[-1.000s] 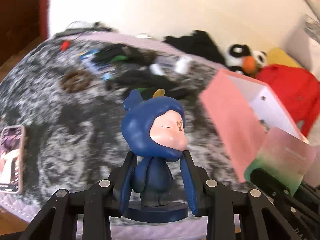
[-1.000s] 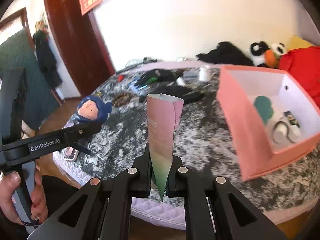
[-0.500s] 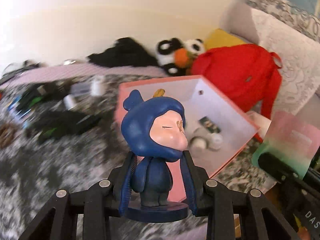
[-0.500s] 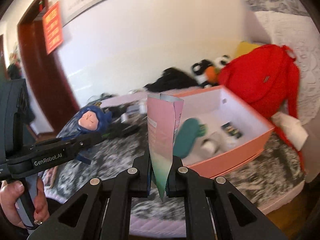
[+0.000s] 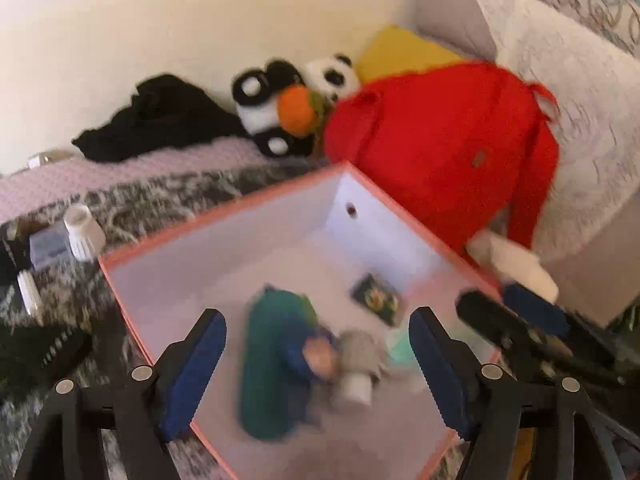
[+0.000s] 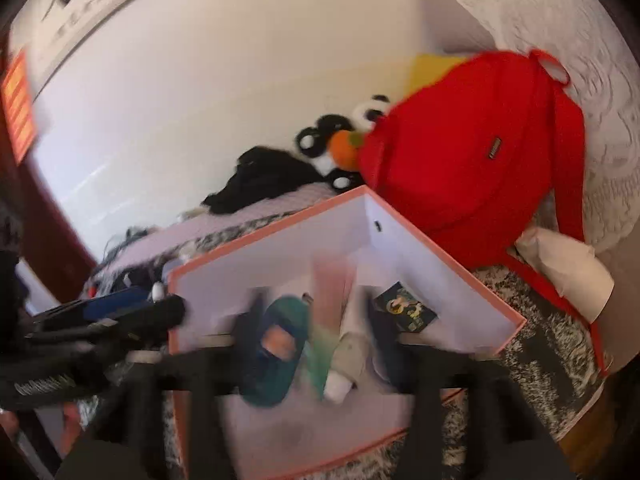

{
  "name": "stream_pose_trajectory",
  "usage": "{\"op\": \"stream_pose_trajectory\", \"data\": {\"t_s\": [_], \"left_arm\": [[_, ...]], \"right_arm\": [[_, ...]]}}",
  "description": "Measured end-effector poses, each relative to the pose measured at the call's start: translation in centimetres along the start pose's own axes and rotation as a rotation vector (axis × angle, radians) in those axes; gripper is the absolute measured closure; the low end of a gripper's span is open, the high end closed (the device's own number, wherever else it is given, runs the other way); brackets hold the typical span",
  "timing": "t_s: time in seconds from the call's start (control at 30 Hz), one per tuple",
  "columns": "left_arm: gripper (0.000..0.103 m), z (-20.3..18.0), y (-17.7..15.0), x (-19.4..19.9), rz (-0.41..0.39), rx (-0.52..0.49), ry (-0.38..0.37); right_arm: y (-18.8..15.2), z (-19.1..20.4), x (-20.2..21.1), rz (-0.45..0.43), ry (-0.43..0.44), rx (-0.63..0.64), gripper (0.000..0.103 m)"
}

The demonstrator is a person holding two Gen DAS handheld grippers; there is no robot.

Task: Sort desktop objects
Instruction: 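Open both tools to drop the figurine and pouch into the box, then move both tools toward the bead bracelet and small blue-labelled bottle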

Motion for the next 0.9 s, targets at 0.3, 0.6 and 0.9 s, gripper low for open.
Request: {"op": "stream_pose_trajectory", "data": {"t_s": [0.3,0.6,0.9], "left_arm": [[0.024,6.5,-2.8,3.1,-0.02,0.119,0.067],[0.024,12.7,-9.3,10.5,-0.045,0.222,0.151],[0.024,20.5,-15.0,18.2,-0.098,0.32,0.263]], "right_arm": [[-1.1,0.9,-0.4,0.016,0.032,-0.039,0.026],[-5.6,10.4,3.3,0.036,0.126,0.054,0.026],[-11.3,21.5,5.5,0.084,0.224,0.176,0.025]]}}
Point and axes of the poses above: each gripper's, at about its wrist camera, not at the fingertips, and x roughly against the way its jaws point, z to its left, y to its top, the point moved 8 cm from there along -x, roughly the way its jaws point, and after that the axes turned 3 degrees about z, right-handed, at the moved point
